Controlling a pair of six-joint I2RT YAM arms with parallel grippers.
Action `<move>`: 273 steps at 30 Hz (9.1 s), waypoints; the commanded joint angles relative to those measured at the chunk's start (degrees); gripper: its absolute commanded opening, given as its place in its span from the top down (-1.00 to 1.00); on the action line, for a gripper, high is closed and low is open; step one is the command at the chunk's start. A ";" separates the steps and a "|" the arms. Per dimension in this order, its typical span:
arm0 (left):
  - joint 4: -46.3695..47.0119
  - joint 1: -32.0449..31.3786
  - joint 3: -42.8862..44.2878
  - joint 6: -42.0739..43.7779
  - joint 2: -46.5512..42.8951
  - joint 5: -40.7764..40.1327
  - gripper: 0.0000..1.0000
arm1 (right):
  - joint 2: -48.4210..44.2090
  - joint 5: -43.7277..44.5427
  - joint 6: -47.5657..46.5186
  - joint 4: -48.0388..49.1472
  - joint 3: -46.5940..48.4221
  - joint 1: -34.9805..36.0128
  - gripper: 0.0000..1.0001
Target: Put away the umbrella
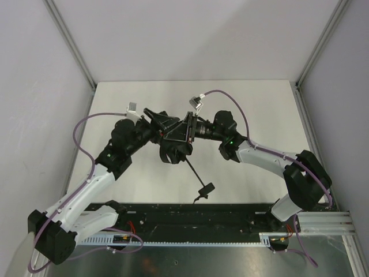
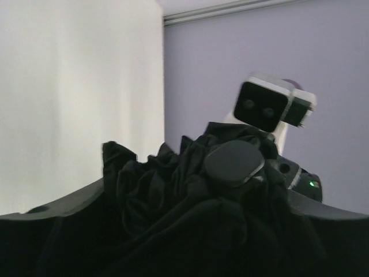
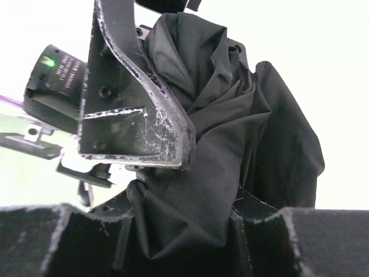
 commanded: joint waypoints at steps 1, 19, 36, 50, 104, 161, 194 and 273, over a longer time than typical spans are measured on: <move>10.54 -0.39 -4.64 -3.08 -1.57 0.98 -0.31 | -2.19 -7.20 10.00 21.18 1.64 2.02 1.00; 27.53 0.78 -7.40 3.76 -3.38 -1.00 1.00 | -17.20 -0.29 -15.24 -22.41 3.06 -0.98 -0.91; 55.67 0.86 -10.08 3.14 -3.39 -7.45 1.00 | -25.27 10.21 -0.11 -41.21 -3.21 -21.35 -0.81; 65.39 0.78 -4.19 0.16 3.35 -9.23 1.00 | -8.52 9.74 44.34 11.68 -12.03 -1.43 -0.56; 68.22 -0.72 -7.91 -14.65 4.40 -2.30 1.00 | 4.03 11.13 34.36 40.85 -11.68 -2.42 1.00; -21.62 -2.27 4.37 3.52 1.67 -14.12 1.00 | -14.13 -2.57 2.88 27.52 3.30 2.09 1.00; -23.67 -2.11 7.72 3.29 0.58 -13.50 1.00 | -16.21 -2.70 -11.06 5.66 2.67 14.26 1.00; 56.38 -26.52 -26.49 57.70 22.00 -40.68 1.00 | -37.19 18.43 -40.20 -52.12 -9.58 -2.88 -0.42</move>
